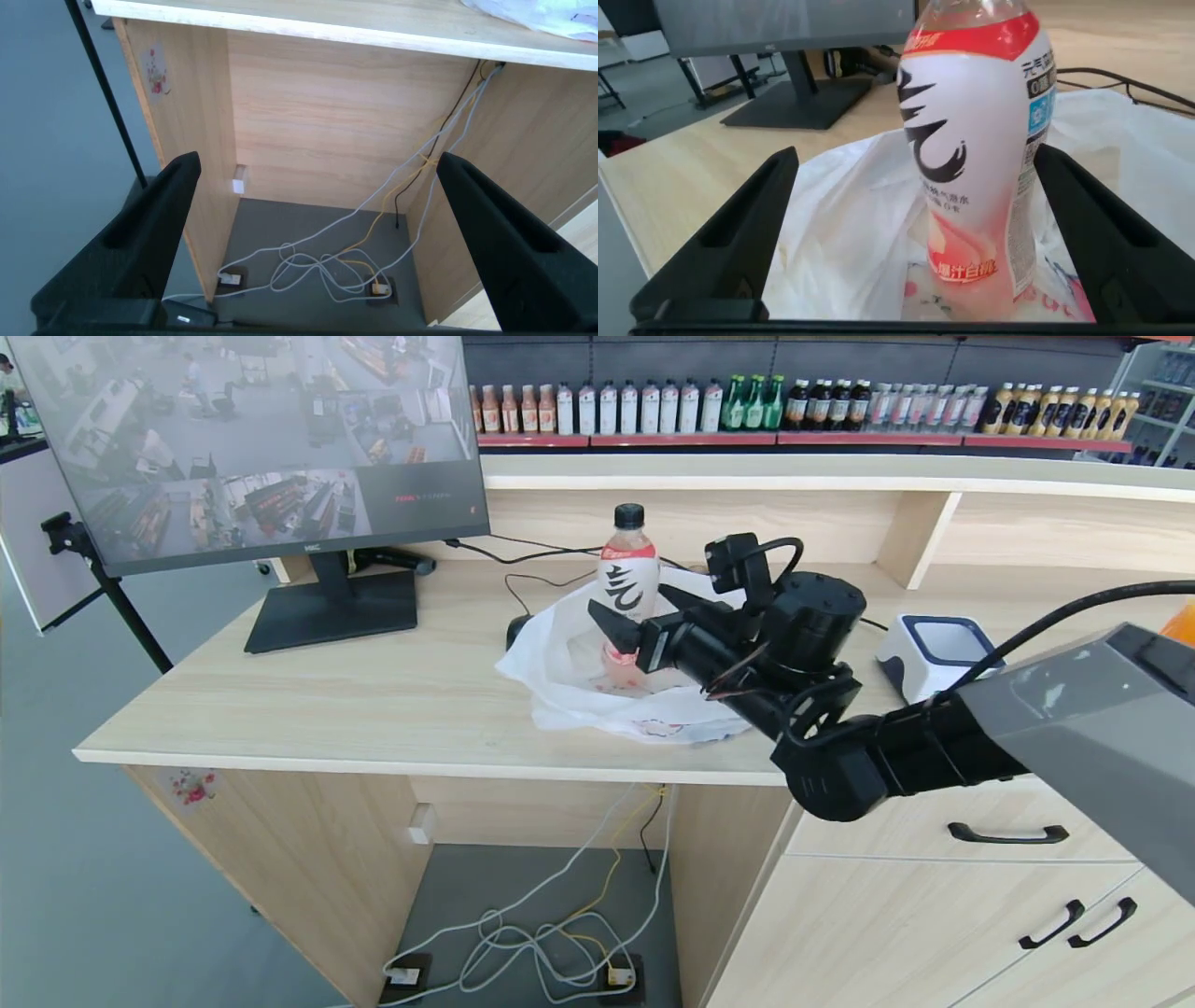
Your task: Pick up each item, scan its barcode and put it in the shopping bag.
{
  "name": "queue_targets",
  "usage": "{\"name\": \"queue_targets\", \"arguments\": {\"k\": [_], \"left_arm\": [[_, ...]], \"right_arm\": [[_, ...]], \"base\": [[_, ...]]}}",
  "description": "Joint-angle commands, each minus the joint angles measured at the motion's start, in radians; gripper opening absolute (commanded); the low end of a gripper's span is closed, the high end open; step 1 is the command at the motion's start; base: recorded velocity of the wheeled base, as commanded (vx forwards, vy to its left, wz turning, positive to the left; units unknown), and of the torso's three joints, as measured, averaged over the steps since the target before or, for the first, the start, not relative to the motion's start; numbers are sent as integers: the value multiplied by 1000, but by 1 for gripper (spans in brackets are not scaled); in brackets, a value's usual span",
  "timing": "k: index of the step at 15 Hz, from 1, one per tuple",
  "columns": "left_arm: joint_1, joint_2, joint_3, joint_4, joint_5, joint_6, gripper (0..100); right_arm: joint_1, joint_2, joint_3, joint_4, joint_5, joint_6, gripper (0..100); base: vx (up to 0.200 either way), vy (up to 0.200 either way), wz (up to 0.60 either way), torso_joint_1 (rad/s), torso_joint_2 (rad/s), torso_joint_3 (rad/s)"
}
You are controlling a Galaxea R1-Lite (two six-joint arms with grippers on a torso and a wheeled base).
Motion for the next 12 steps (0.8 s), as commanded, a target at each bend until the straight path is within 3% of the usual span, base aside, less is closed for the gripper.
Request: {"name": "queue_targets", "arguments": {"k": [1,5,9,12], "left_arm": [[0,0,0,0,0,0,100],[0,0,0,0,0,0,100],[0,0,0,0,0,-5,100],[0,0,0,0,0,-3,100]], "right_arm": [[1,-211,293,-95,14,-31,100],[-1,-301,547,-255,10,-35,100],[1,-298,731,-425,-7,-40,100],[-1,-304,817,-465,-22,-48,100]], "base": [[0,0,0,0,0,0],[0,0,0,0,0,0],[0,0,0,0,0,0],[0,0,0,0,0,0]]}}
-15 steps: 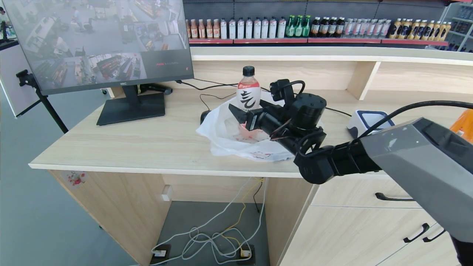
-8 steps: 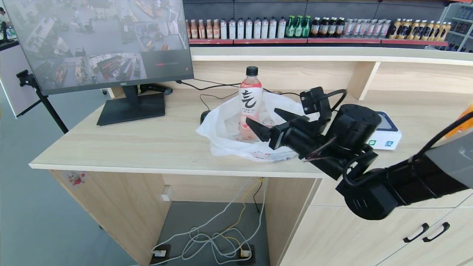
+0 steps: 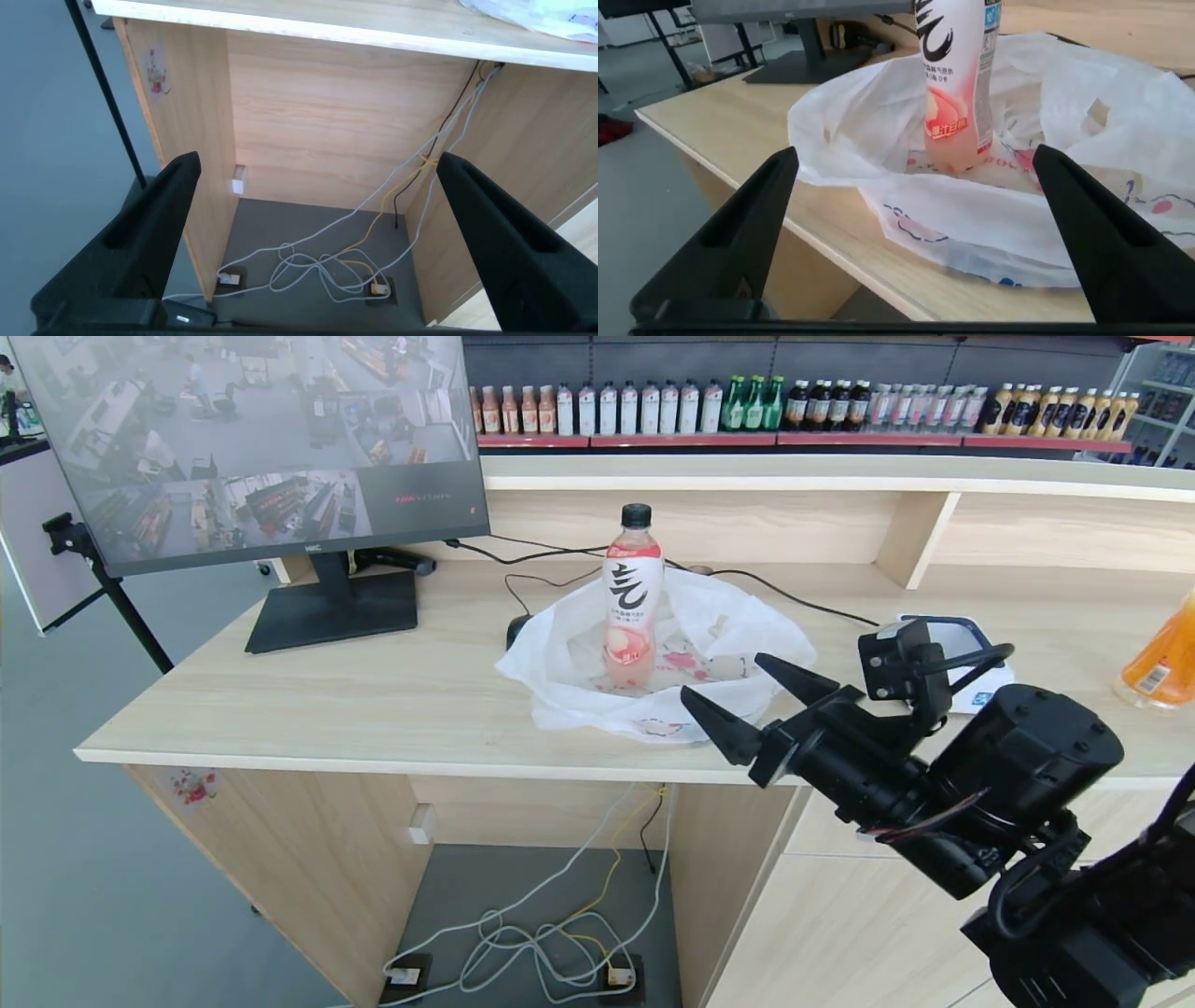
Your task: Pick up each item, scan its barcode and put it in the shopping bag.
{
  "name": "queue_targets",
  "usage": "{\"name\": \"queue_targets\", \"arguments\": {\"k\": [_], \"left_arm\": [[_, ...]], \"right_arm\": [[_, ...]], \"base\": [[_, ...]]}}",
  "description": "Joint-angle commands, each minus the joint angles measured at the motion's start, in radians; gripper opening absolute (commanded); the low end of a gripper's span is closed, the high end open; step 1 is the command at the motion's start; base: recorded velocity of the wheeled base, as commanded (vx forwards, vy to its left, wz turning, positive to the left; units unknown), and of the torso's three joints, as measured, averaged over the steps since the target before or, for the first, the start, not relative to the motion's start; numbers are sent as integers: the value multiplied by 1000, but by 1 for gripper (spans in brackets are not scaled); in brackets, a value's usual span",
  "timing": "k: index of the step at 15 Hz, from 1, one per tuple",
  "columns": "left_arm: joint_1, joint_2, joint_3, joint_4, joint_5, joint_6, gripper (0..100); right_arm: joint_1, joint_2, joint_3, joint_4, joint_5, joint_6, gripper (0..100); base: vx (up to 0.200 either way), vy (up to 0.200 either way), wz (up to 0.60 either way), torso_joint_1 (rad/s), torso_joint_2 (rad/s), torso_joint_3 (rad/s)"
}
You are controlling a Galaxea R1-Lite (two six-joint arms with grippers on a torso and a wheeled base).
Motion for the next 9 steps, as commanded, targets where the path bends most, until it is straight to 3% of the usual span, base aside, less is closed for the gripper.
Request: {"name": "queue_targets", "arguments": {"k": [1,7,9], "left_arm": [[0,0,0,0,0,1,100],[0,0,0,0,0,2,100],[0,0,0,0,0,2,100]], "right_arm": [[-4,-11,59,-6,-1,-1,100],[-13,-66,128,-6,1,-2,100],[-14,-71,140,-6,1,-2,100]], "base": [[0,0,0,0,0,0],[0,0,0,0,0,0],[0,-200,0,5,2,0]]}}
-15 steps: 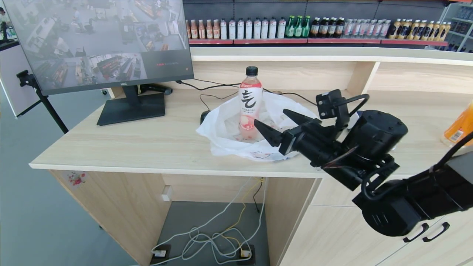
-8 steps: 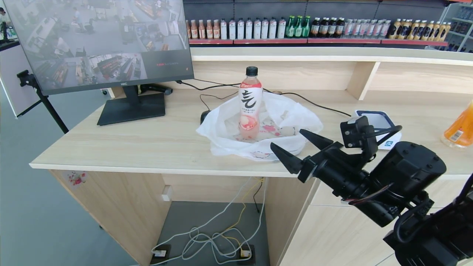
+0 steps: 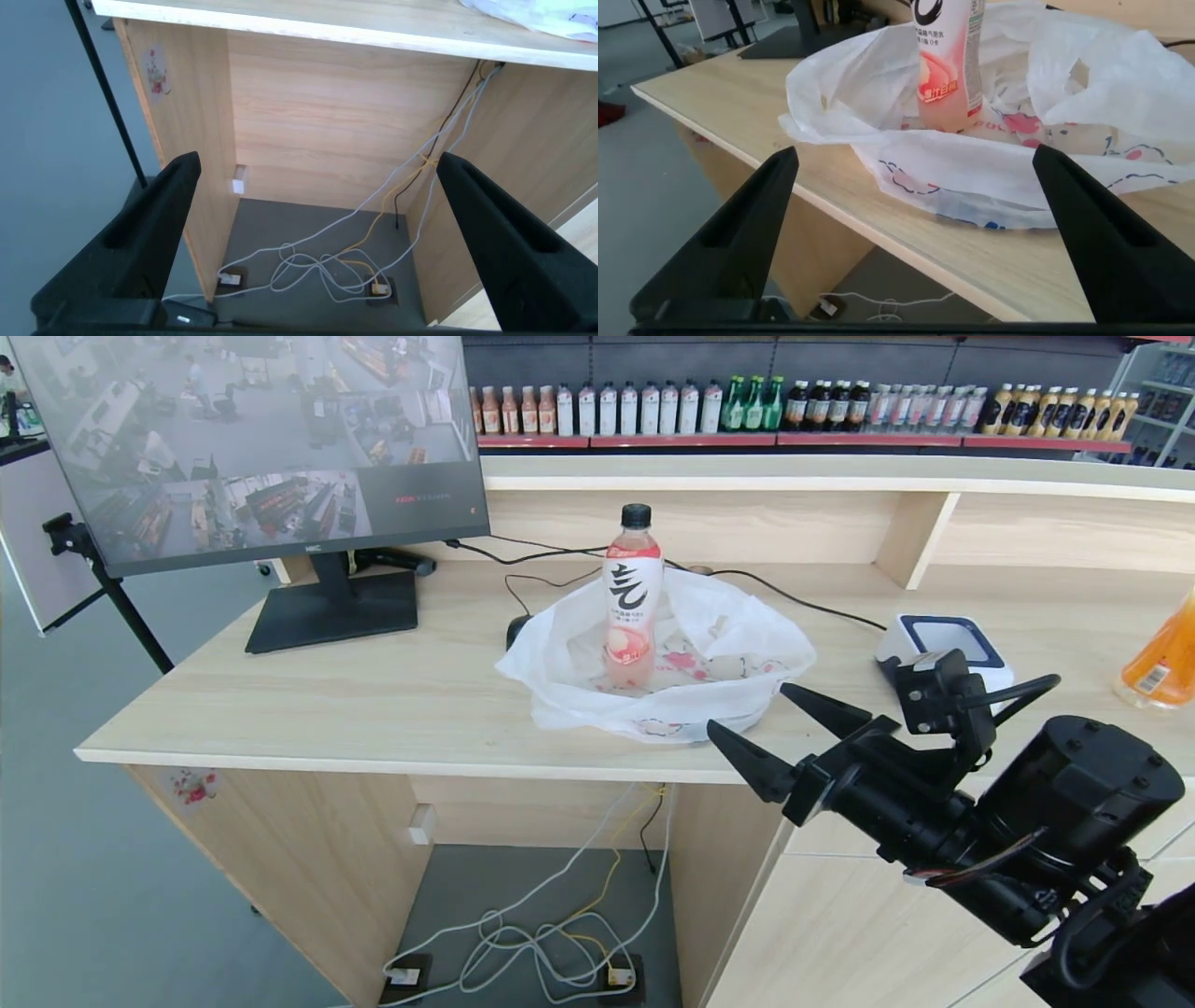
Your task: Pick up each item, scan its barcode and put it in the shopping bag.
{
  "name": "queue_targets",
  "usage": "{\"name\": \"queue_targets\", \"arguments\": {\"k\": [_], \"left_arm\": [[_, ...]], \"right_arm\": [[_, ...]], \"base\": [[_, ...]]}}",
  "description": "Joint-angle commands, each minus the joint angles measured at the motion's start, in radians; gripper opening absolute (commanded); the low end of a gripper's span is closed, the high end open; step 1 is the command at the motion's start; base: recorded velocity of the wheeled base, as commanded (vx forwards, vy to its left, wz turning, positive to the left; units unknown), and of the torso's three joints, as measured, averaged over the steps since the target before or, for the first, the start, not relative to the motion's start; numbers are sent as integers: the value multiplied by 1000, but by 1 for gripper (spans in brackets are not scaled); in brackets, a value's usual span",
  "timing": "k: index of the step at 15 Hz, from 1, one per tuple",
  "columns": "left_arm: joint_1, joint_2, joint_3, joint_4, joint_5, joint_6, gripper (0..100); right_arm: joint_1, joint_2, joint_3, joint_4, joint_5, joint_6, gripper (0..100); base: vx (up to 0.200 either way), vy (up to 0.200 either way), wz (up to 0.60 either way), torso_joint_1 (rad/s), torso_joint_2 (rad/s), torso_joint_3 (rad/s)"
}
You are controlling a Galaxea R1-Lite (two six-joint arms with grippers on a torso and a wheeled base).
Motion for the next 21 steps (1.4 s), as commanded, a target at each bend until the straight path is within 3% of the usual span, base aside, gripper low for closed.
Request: {"name": "queue_targets", "arguments": {"k": [1,21], "left_arm": [[0,0,0,0,0,-1,100],[0,0,0,0,0,-6,100]], "right_arm": [[-2,-5,8,-1,2,0,100],[-36,-11,13,-1,6,-3,100]], "base": [[0,-200,0,-2,2,-2],[0,-200,0,2,2,2]]}}
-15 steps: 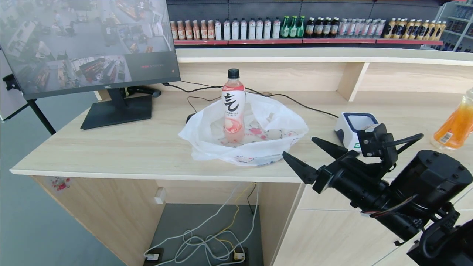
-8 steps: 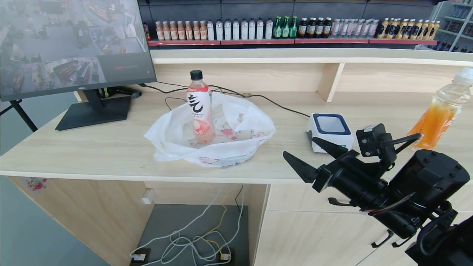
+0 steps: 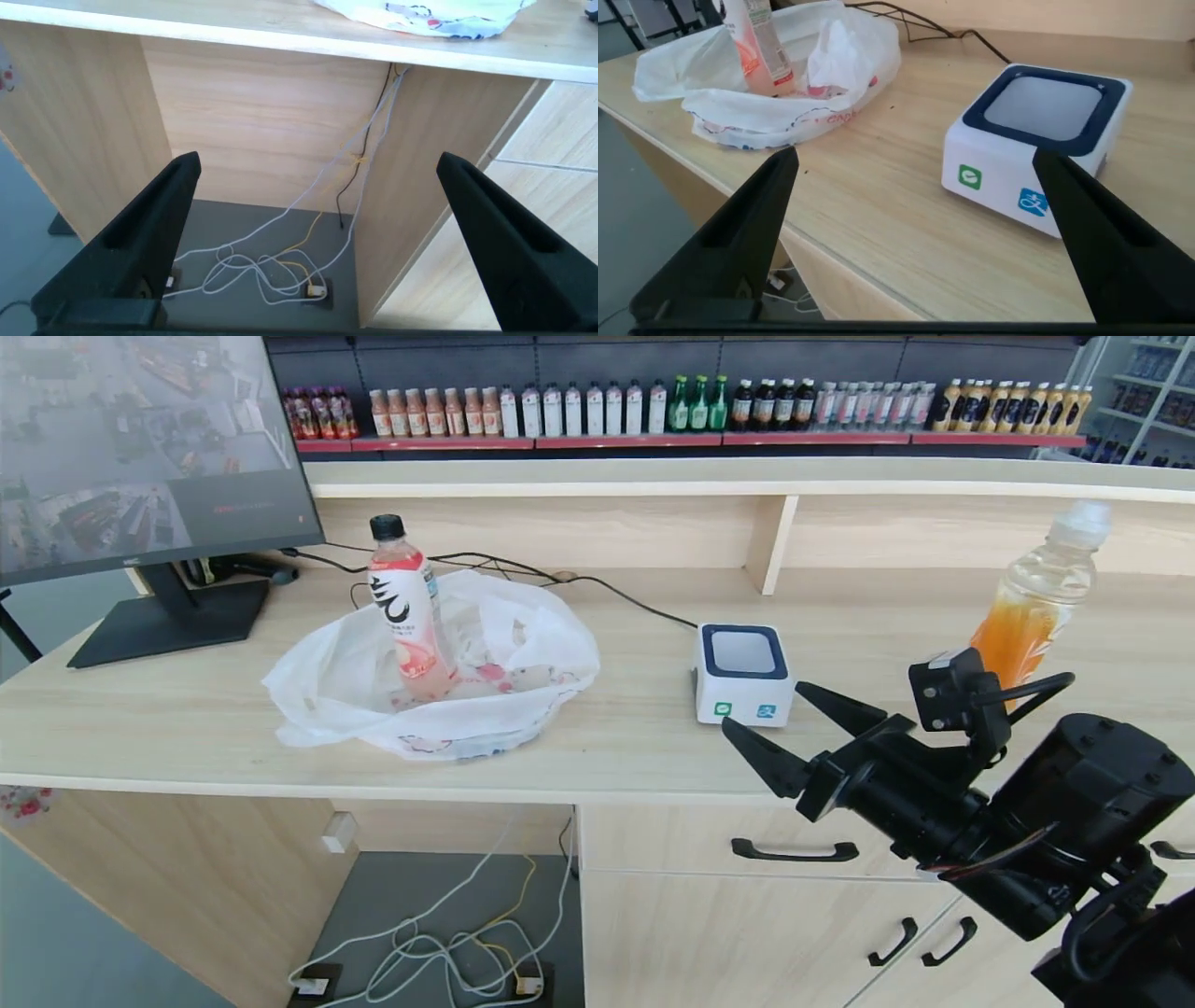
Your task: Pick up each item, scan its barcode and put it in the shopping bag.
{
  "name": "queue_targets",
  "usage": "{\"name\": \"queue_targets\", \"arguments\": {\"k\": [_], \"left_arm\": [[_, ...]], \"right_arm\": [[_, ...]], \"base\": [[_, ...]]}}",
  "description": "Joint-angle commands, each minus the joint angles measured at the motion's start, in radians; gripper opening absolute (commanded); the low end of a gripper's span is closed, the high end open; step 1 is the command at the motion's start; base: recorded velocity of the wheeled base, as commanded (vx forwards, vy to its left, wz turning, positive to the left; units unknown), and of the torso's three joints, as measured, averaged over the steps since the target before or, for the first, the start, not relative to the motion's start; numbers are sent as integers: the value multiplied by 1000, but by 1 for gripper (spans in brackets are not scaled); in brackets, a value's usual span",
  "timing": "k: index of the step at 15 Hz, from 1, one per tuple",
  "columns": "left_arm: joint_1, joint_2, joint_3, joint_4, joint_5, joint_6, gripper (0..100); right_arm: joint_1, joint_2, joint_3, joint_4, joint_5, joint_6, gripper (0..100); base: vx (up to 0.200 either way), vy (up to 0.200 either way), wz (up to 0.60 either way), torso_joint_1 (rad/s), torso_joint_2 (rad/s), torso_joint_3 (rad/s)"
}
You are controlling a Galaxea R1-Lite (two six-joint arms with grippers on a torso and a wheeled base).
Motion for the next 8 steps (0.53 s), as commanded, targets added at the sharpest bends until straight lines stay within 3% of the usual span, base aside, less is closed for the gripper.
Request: {"name": "queue_targets", "arguments": {"k": [1,8], "left_arm": [[0,0,0,2,1,0,100],[0,0,0,0,1,0,100]], "right_arm": [[1,1,0,-2,1,0,100],[1,0,7,-2,1,-1,100]], "base": [[0,-200,0,2,7,7],[0,-200,0,3,2,3]]}}
